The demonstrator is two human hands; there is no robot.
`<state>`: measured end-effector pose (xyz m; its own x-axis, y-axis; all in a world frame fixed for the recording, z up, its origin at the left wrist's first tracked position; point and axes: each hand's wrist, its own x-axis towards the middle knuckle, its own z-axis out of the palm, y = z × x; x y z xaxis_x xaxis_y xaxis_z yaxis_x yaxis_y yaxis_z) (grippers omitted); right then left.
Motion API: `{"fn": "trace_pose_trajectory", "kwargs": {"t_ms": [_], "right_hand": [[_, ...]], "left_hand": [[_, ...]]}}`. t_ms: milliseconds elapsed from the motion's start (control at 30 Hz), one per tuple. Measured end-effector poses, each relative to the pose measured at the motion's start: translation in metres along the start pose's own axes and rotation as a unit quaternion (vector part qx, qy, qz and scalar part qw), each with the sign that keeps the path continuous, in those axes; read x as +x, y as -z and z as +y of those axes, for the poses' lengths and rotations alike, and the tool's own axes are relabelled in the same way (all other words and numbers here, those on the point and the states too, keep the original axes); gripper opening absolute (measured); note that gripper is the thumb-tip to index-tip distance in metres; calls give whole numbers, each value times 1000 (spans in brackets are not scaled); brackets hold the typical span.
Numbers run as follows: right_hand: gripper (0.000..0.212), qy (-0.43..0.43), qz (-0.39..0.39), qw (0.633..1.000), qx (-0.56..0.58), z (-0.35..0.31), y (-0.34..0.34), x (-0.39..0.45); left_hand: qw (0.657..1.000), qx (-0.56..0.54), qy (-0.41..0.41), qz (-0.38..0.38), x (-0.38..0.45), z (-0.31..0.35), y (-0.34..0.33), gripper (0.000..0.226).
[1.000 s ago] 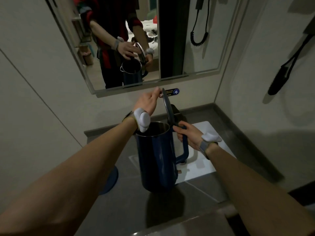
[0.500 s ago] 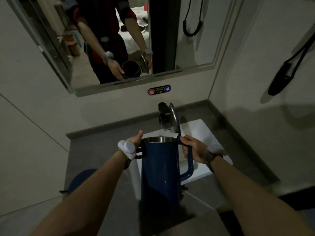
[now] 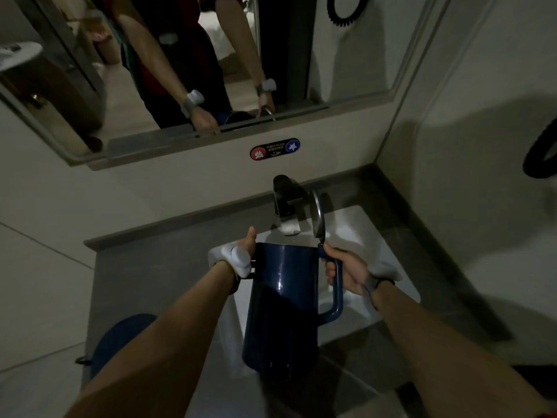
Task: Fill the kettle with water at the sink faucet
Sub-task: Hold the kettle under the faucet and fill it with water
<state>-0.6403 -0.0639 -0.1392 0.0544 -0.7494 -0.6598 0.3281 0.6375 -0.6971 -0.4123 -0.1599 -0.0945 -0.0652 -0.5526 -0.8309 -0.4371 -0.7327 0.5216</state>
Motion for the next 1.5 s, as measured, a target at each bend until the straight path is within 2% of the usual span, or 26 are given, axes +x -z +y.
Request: {"fn": "trace_pose_trajectory", "kwargs": {"t_ms": [67,133,267,400,567,633,700,767,800,867,933,1000,1067,1133,1167,1233,1367,1500], "right_hand": [[29,-6,-6,1000,-4,-4,3,10],[31,-20,-17,1000,-11,-10,11,28],[35,-40,-34,998,-30,-14,23,54],[17,-23,-44,998,-34,-16,25,67],[10,-22,-92,995,-43,-32,26,80],[22,-43,-109,991,-62,-39,29,82],[20,-64,-116,990,-50,-44,32,83],[7,-85,-91,992,-16,-47,34,84],[10,-102,-66,992,11,-48,36,84],[19,-118,-37,991,44,-51,38,88],[27,-113,-22,992,44,-52,38,95],[25,-107,12,994,34,-52,36,101],[24,-92,36,995,10,-49,38,108],[43,-87,38,995,-14,-46,39,111],[50,-84,43,995,-37,-45,40,114],[42,-65,48,992,-98,-43,41,116],[33,-27,41,985,-167,-42,38,115],[40,-36,79,985,-149,-41,36,111]], "left_hand": [[997,25,-39,56,13,0,0,75],[995,30,-48,80,26,3,-3,72],[996,-15,-34,87,52,-1,-12,74],[989,-100,-34,106,63,-1,-17,72],[972,-210,-27,99,71,-3,-13,71],[973,-206,-37,96,67,-1,-12,66],[977,-188,-35,92,64,5,-13,63],[991,-70,-36,107,63,16,-11,58],[992,17,-38,115,62,22,-11,56],[978,119,-82,149,60,33,-13,53],[966,103,-158,180,52,48,-18,54],[966,24,-210,149,47,66,-25,53],[973,-109,-187,74,44,85,-33,46],[967,-203,-152,9,38,95,-36,33],[965,-217,-146,-17,38,96,-38,21],[971,-181,-157,-31,41,98,-41,4],[981,-103,-163,27,47,104,-40,13],[976,-159,-148,35,44,120,-36,19]]}}
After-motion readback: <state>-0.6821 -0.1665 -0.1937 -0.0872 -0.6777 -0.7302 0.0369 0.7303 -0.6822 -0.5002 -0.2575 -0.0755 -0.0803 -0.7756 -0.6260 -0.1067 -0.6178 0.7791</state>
